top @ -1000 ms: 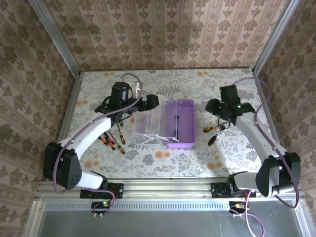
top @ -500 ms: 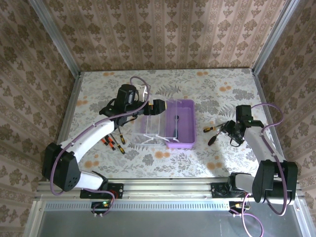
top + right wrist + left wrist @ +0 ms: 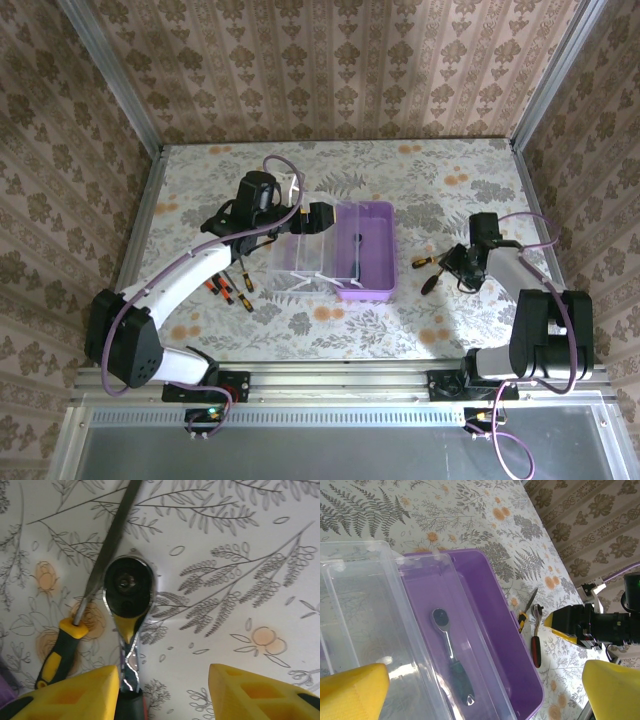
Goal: Pack the tool kit
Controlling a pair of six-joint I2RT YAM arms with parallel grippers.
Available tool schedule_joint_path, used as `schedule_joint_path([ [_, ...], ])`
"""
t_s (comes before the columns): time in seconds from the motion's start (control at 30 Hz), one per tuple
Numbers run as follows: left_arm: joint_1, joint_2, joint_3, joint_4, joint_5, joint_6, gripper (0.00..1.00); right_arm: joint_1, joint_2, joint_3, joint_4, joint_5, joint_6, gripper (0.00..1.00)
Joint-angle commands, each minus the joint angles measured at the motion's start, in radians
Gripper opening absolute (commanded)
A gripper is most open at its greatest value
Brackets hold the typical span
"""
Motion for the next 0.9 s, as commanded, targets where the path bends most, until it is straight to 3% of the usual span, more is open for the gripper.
schedule_joint_path([
  [0.0,-0.007,-0.033,0.030,-0.016,-0.011,0.031,1.00,0.025,0.049,0.030,0.022,-0.017,0.025,0.50],
  [0.17,-0.007,-0.035,0.030,-0.020,-0.014,0.036,1.00,0.063,0.097,0.045,0.025,0.000,0.050,0.44],
  [0.43,-0.006,-0.045,0.032,-0.028,-0.028,0.046,1.00,0.060,0.162,0.076,0.021,0.016,0.065,0.25],
  [0.87,-0.006,-0.063,0.029,-0.025,-0.047,0.048,1.00,0.026,0.127,0.046,0.044,0.003,0.060,0.03],
])
